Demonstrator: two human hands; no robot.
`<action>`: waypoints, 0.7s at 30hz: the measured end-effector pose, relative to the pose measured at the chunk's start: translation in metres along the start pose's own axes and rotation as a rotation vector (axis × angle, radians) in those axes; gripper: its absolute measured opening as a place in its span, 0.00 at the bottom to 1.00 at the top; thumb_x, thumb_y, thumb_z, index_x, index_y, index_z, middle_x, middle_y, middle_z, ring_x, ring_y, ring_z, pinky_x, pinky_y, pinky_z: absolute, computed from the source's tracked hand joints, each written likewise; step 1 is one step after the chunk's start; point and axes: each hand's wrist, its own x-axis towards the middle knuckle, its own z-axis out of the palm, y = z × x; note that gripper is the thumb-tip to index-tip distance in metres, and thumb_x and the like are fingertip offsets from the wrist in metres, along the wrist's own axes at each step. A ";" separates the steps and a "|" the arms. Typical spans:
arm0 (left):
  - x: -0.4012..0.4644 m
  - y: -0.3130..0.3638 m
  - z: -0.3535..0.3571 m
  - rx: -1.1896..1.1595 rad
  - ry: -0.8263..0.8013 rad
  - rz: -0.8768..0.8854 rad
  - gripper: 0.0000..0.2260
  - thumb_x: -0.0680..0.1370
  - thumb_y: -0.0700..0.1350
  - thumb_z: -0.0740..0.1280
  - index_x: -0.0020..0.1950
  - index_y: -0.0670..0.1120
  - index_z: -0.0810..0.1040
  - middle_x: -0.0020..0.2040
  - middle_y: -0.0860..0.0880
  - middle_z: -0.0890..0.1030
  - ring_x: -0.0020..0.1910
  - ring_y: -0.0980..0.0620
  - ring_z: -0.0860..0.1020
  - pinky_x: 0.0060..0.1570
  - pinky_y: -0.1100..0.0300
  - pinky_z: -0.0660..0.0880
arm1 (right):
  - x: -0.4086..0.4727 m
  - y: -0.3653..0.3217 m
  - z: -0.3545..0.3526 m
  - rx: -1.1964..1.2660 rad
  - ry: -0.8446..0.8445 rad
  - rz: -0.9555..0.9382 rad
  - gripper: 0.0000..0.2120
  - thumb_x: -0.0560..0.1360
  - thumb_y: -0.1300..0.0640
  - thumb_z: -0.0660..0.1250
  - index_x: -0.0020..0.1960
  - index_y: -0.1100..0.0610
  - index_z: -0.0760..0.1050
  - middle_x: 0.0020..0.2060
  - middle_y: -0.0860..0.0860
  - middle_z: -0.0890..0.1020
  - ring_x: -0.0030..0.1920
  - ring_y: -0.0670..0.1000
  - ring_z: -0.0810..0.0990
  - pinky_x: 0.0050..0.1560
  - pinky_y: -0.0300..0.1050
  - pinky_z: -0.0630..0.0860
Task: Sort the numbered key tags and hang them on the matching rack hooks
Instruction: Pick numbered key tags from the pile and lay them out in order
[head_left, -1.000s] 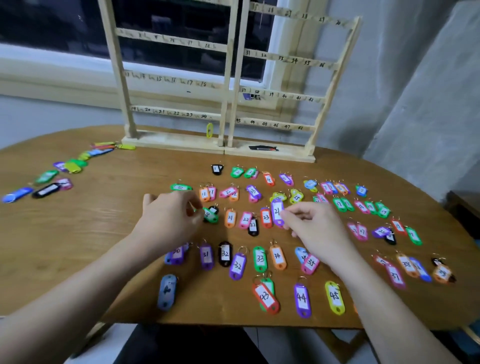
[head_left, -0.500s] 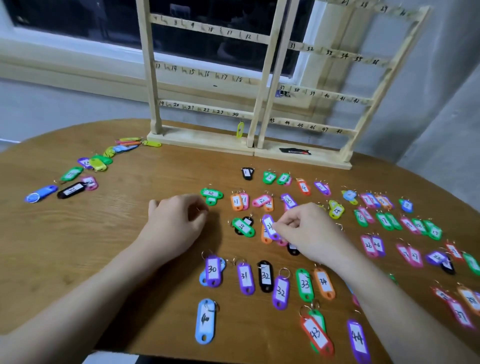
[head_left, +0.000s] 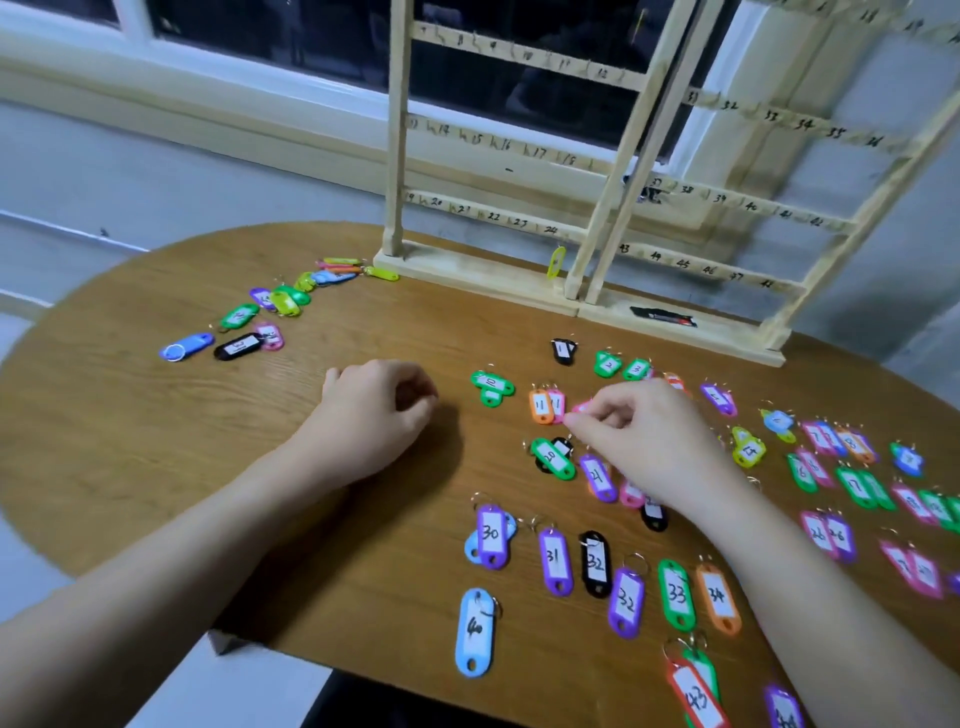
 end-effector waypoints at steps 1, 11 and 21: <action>-0.001 -0.007 -0.009 0.002 0.007 -0.017 0.04 0.79 0.51 0.68 0.50 0.54 0.82 0.44 0.56 0.82 0.48 0.52 0.79 0.61 0.46 0.74 | 0.006 -0.009 0.006 0.021 -0.008 -0.032 0.12 0.76 0.48 0.72 0.36 0.53 0.82 0.28 0.51 0.81 0.25 0.42 0.72 0.28 0.36 0.67; -0.034 -0.111 -0.077 0.051 0.385 -0.360 0.03 0.76 0.44 0.71 0.49 0.50 0.80 0.34 0.52 0.78 0.38 0.46 0.77 0.41 0.52 0.72 | 0.061 -0.133 0.115 0.158 -0.207 -0.298 0.05 0.77 0.54 0.71 0.47 0.53 0.85 0.33 0.42 0.78 0.37 0.42 0.75 0.37 0.33 0.67; -0.003 -0.137 -0.081 0.089 0.393 -0.350 0.10 0.76 0.51 0.71 0.56 0.52 0.83 0.40 0.55 0.74 0.47 0.47 0.76 0.55 0.49 0.73 | 0.123 -0.176 0.186 0.000 -0.253 -0.383 0.13 0.79 0.46 0.66 0.63 0.46 0.76 0.39 0.43 0.74 0.46 0.50 0.76 0.46 0.46 0.71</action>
